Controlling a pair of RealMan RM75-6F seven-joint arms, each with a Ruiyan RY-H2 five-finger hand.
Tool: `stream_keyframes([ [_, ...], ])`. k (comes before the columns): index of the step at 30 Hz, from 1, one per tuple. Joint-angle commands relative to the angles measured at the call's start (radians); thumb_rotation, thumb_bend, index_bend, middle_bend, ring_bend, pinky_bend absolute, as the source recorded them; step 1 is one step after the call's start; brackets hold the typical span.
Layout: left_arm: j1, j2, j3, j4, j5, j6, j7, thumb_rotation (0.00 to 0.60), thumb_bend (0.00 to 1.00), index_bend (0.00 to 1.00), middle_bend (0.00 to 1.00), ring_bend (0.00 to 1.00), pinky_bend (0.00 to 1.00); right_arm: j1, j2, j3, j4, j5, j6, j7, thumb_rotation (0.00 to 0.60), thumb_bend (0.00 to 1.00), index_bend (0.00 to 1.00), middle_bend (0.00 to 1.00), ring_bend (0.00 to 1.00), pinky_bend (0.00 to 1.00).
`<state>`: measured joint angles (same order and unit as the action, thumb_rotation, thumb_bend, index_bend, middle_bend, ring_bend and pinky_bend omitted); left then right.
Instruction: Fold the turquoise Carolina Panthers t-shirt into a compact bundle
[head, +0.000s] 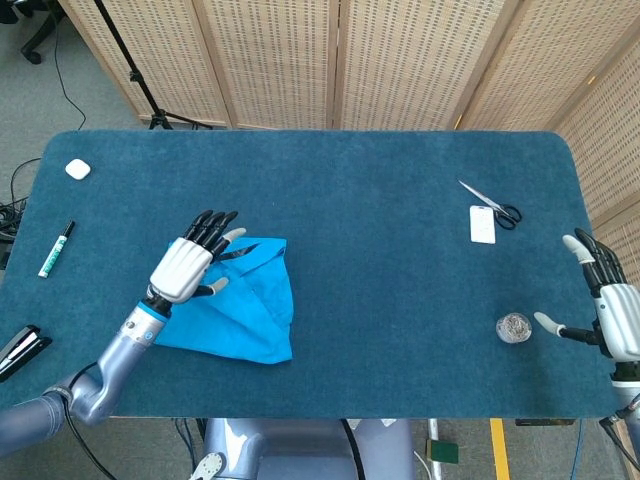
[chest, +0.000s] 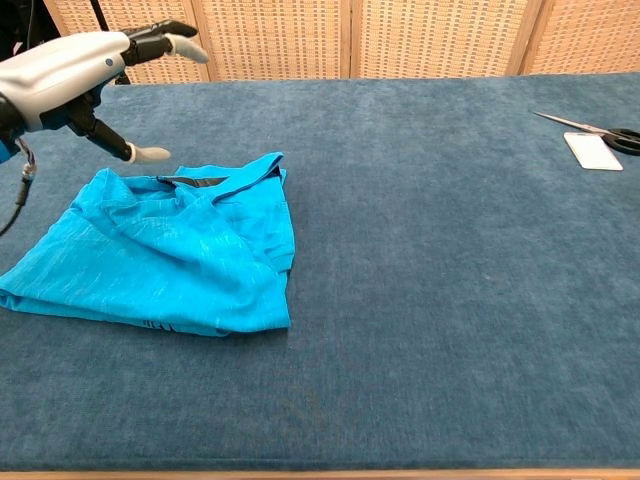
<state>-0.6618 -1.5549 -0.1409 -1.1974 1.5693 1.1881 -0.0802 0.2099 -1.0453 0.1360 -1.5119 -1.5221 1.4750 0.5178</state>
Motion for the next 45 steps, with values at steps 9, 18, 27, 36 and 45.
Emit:
stream_keyframes([
  [9,-0.09,-0.088,0.036,0.348,-0.016,-0.146,-0.15,0.6,0.29,0.23,0.0,0.0,0.0,0.022,-0.022,0.017,0.025,0.054,-0.06,-0.032,0.6,0.0,0.0,0.0,0.0,0.0],
  [18,-0.108,-0.137,0.105,0.485,0.037,-0.152,-0.24,0.6,0.32,0.34,0.0,0.0,0.0,0.03,-0.033,0.029,0.045,0.086,-0.092,-0.04,0.6,0.0,0.0,0.0,0.0,0.0],
  [27,-0.125,-0.202,0.121,0.583,0.044,-0.152,-0.278,0.6,0.39,0.36,0.0,0.0,0.0,0.034,-0.038,0.035,0.056,0.101,-0.109,-0.043,0.6,0.0,0.0,0.0,0.0,0.0],
  [36,-0.126,-0.238,0.154,0.639,0.062,-0.143,-0.302,0.6,0.39,0.37,0.0,0.0,0.0,0.034,-0.037,0.041,0.062,0.109,-0.116,-0.034,0.6,0.0,0.0,0.0,0.0,0.0],
  [45,-0.129,-0.266,0.166,0.683,0.066,-0.134,-0.307,0.6,0.39,0.38,0.0,0.0,0.0,0.034,-0.037,0.043,0.064,0.11,-0.12,-0.029,0.6,0.0,0.0,0.0,0.0,0.0],
])
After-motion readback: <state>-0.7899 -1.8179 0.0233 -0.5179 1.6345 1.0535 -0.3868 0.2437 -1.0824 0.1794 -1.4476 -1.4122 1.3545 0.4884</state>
